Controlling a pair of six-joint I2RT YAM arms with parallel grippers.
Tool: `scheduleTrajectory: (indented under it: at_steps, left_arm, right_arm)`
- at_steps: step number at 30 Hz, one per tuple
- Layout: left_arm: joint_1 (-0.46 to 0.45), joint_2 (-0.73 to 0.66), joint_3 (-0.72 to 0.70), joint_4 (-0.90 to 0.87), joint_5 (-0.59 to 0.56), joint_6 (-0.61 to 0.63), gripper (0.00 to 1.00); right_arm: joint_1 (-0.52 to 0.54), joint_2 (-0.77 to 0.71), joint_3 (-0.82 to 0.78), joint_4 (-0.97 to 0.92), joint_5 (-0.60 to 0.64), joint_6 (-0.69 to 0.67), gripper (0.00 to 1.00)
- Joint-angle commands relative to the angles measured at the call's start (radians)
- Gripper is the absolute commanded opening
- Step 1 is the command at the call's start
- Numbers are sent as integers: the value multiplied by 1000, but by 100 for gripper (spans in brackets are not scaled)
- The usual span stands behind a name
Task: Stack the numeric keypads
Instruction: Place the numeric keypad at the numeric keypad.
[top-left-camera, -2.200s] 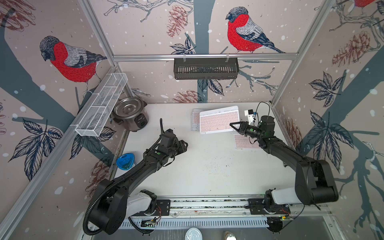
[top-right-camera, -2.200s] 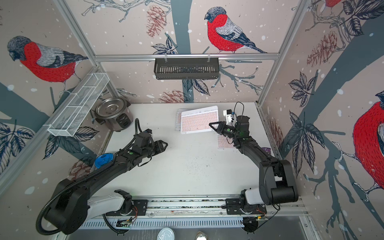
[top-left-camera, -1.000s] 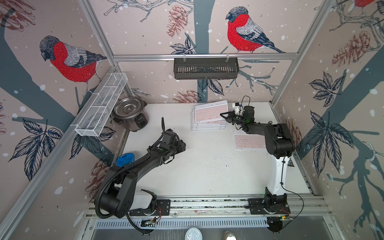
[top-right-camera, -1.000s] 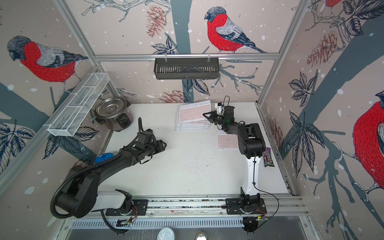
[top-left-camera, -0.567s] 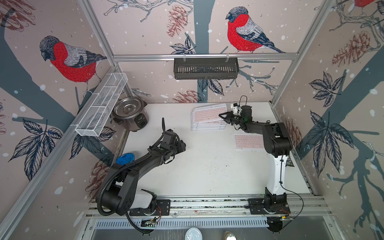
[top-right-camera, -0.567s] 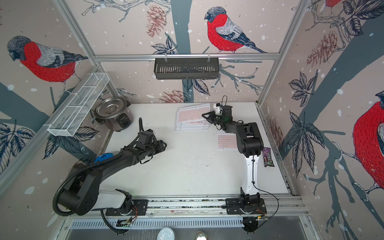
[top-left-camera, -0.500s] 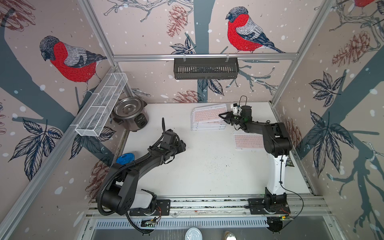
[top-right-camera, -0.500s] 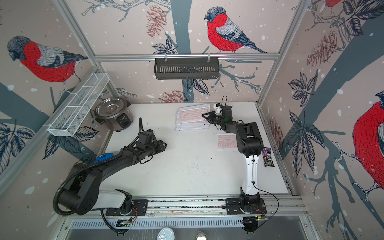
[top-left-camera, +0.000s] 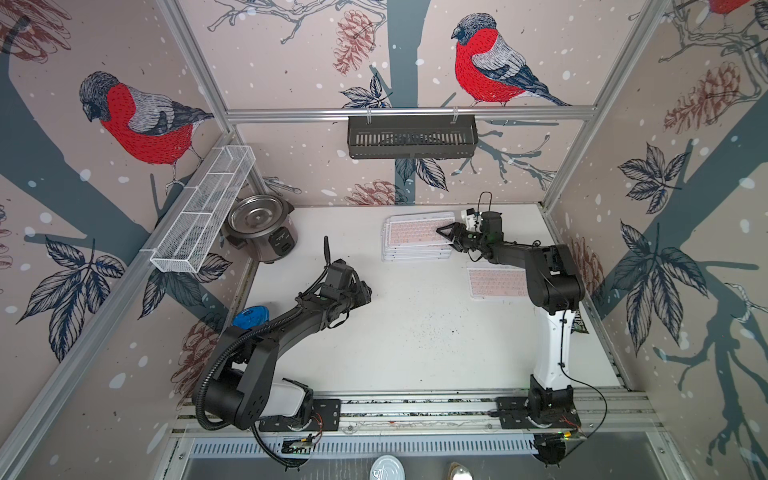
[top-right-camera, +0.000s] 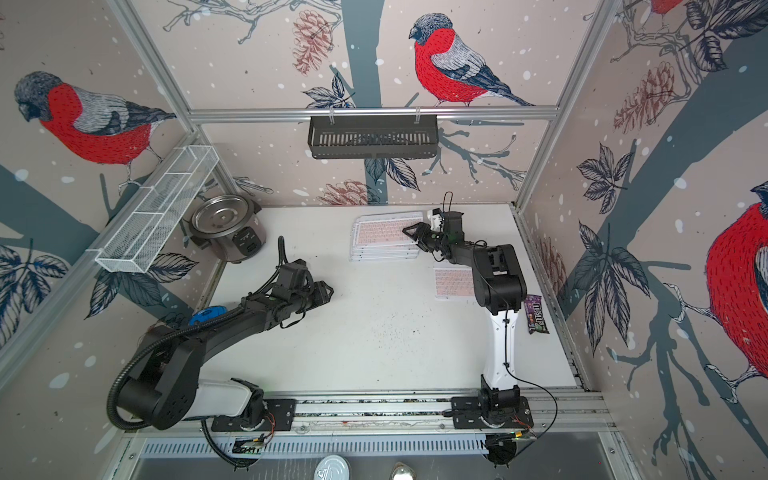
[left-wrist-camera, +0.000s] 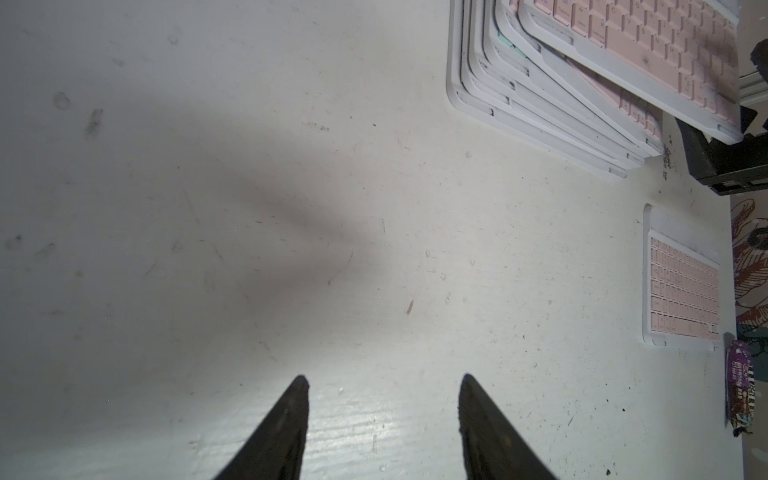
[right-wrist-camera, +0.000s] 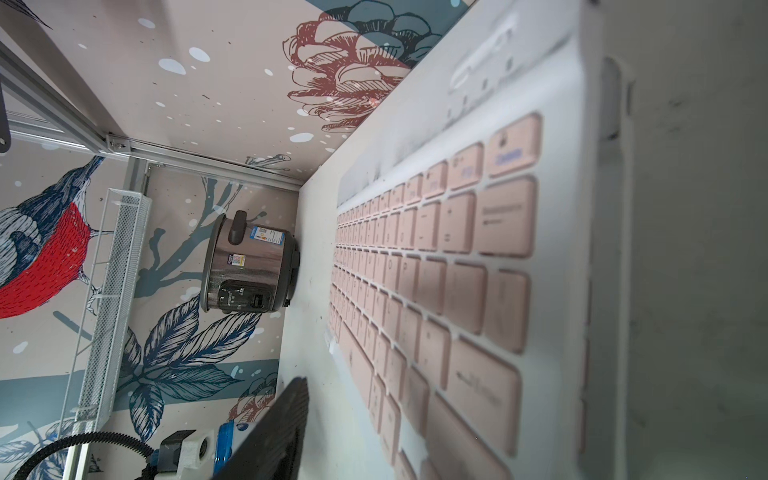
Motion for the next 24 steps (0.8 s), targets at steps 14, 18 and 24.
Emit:
scheduleTrajectory:
  at_steps: [14, 18, 24]
  left_arm:
    - [1, -11, -13, 42, 9, -10, 58]
    - [2, -17, -16, 40, 8, -10, 58]
    - [1, -21, -19, 41, 8, -10, 58]
  right_arm:
    - [48, -48, 108, -295, 190, -203, 70]
    - [60, -57, 122, -345, 240, -227, 71]
    - [62, -69, 124, -377, 262, -235, 72]
